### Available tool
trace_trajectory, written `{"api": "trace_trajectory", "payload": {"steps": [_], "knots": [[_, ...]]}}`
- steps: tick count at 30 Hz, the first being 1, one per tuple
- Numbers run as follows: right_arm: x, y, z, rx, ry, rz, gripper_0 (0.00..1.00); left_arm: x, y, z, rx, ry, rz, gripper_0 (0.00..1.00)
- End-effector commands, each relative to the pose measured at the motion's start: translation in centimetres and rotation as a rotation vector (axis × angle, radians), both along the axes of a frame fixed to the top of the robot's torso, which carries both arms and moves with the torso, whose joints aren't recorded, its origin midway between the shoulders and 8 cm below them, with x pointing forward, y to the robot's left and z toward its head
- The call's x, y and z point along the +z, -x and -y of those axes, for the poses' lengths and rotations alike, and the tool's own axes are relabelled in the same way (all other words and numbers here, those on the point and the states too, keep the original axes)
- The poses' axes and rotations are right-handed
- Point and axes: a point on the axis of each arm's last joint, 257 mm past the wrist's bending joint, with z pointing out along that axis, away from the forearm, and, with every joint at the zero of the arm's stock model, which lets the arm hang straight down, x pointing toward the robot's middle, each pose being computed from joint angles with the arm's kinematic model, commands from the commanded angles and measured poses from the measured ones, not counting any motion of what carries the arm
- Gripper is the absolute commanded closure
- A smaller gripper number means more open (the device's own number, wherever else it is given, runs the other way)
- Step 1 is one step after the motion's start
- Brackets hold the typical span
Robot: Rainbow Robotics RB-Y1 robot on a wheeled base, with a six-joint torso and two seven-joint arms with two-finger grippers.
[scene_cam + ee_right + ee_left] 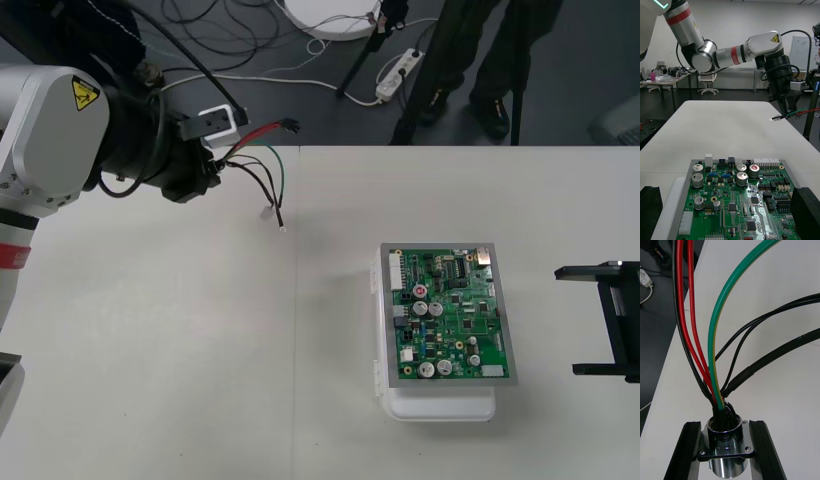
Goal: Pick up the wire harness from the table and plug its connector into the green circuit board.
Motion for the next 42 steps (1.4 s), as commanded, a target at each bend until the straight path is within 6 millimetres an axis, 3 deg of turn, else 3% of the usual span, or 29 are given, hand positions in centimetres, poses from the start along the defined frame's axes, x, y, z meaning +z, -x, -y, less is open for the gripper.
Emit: {"api": "trace_trajectory", "payload": {"steps": [1, 17, 32, 42], "knots": [[0.4, -0.1, -0.2, 0.020, 0.000, 0.037, 0.00, 1.4, 1.0, 2.3, 0.001, 0.083, -0.017, 1.00], [0.4, -0.1, -0.2, 0.020, 0.000, 0.037, 0.00, 4.3, 3.0, 11.2, -0.137, 0.317, -0.005, 1.00], [0.4, -0.1, -0.2, 0.020, 0.000, 0.037, 0.00, 4.8, 6.6, 14.1, -0.178, 0.436, 0.044, 1.00], [0.4, -0.1, -0.2, 0.020, 0.000, 0.037, 0.00, 4.1, 7.4, 15.3, -0.149, 0.450, 0.109, 1.00]]}}
